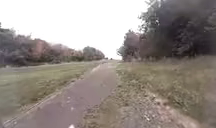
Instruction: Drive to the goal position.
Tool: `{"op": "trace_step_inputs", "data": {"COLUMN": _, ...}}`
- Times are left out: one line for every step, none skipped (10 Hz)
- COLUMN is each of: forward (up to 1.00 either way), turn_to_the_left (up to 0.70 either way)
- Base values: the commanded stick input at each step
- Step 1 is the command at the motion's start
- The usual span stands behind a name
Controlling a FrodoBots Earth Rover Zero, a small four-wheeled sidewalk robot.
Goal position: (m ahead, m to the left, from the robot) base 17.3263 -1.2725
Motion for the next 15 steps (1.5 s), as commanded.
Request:
{"op": "trace_step_inputs", "data": {"forward": 0.6, "turn_to_the_left": 0.0}}
{"op": "trace_step_inputs", "data": {"forward": 0.6, "turn_to_the_left": 0.0}}
{"op": "trace_step_inputs", "data": {"forward": 0.6, "turn_to_the_left": 0.0}}
{"op": "trace_step_inputs", "data": {"forward": 0.6, "turn_to_the_left": 0.0}}
{"op": "trace_step_inputs", "data": {"forward": 0.6, "turn_to_the_left": 0.0}}
{"op": "trace_step_inputs", "data": {"forward": 0.6, "turn_to_the_left": 0.0}}
{"op": "trace_step_inputs", "data": {"forward": 0.6, "turn_to_the_left": 0.0}}
{"op": "trace_step_inputs", "data": {"forward": 0.6, "turn_to_the_left": 0.0}}
{"op": "trace_step_inputs", "data": {"forward": 0.6, "turn_to_the_left": 0.0}}
{"op": "trace_step_inputs", "data": {"forward": 0.6, "turn_to_the_left": 0.0}}
{"op": "trace_step_inputs", "data": {"forward": 0.6, "turn_to_the_left": 0.0}}
{"op": "trace_step_inputs", "data": {"forward": 0.6, "turn_to_the_left": 0.0}}
{"op": "trace_step_inputs", "data": {"forward": 0.6, "turn_to_the_left": 0.0}}
{"op": "trace_step_inputs", "data": {"forward": 0.6, "turn_to_the_left": 0.0}}
{"op": "trace_step_inputs", "data": {"forward": 0.6, "turn_to_the_left": 0.0}}
